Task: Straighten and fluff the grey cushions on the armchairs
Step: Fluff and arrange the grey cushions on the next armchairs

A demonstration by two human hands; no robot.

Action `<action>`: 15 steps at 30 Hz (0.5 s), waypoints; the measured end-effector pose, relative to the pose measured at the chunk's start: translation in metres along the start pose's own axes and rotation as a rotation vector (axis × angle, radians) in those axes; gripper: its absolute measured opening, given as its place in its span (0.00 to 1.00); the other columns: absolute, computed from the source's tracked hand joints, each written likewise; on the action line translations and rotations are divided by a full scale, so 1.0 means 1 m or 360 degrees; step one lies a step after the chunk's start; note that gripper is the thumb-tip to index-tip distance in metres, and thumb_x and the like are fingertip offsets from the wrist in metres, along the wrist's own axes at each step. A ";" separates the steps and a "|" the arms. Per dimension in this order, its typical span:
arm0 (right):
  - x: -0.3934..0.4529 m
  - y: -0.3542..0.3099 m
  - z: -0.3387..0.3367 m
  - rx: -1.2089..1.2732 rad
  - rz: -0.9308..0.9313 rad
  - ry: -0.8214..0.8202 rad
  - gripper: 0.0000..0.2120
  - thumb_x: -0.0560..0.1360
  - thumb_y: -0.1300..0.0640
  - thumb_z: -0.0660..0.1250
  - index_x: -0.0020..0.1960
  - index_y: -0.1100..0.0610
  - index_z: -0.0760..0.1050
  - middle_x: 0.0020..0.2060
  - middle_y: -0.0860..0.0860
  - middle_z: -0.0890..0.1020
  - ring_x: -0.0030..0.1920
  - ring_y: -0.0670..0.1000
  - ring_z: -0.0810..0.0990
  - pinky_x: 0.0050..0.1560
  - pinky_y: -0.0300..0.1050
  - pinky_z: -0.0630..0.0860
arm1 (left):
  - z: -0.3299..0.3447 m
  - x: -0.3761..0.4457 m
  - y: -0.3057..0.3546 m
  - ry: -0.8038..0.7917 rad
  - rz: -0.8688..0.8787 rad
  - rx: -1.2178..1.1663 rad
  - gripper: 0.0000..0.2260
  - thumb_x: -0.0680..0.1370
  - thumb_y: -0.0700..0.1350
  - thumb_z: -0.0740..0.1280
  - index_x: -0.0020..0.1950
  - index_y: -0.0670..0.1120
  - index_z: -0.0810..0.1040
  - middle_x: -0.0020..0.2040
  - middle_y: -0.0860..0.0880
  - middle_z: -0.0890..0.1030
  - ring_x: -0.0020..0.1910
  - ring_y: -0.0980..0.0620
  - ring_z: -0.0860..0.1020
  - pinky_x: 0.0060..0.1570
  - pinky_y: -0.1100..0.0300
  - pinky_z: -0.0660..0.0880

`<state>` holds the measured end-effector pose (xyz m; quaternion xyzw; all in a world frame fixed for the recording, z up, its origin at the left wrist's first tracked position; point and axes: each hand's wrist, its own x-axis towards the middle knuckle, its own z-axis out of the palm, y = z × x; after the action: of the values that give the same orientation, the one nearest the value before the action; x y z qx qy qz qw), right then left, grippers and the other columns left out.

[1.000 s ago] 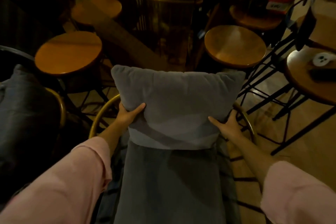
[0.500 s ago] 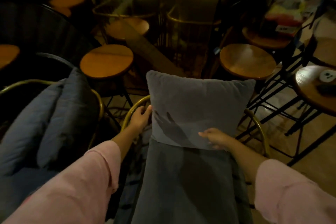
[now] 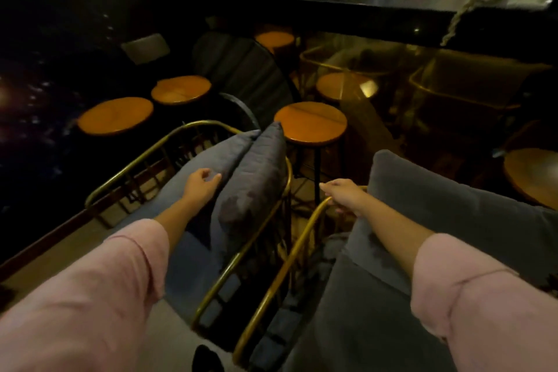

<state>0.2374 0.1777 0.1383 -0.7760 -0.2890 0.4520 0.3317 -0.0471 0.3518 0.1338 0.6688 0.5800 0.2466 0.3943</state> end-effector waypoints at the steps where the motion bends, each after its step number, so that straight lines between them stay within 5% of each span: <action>1: 0.005 -0.013 0.016 0.0003 -0.0019 -0.0009 0.19 0.81 0.47 0.62 0.67 0.57 0.73 0.59 0.54 0.77 0.51 0.52 0.77 0.43 0.46 0.74 | -0.016 0.005 -0.009 0.0043 -0.0035 0.0018 0.21 0.80 0.44 0.66 0.69 0.34 0.71 0.66 0.38 0.76 0.66 0.41 0.74 0.63 0.52 0.70; 11: 0.102 -0.133 0.191 0.0343 0.0049 -0.0104 0.10 0.80 0.55 0.64 0.60 0.56 0.72 0.49 0.55 0.77 0.41 0.51 0.77 0.43 0.49 0.78 | -0.121 0.130 -0.139 -0.0005 -0.0361 0.0067 0.25 0.79 0.47 0.67 0.72 0.38 0.69 0.70 0.37 0.73 0.67 0.38 0.73 0.63 0.49 0.72; 15: 0.150 -0.164 0.263 0.0289 0.0224 -0.0090 0.15 0.80 0.55 0.64 0.65 0.53 0.68 0.42 0.52 0.72 0.41 0.52 0.72 0.45 0.54 0.77 | -0.141 0.197 -0.186 -0.0141 -0.0557 0.0010 0.25 0.79 0.46 0.67 0.73 0.36 0.67 0.71 0.37 0.71 0.68 0.38 0.72 0.67 0.49 0.68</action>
<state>0.0413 0.4575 0.0915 -0.7480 -0.2010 0.5202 0.3598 -0.2253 0.5801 0.0371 0.5692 0.6704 0.1428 0.4542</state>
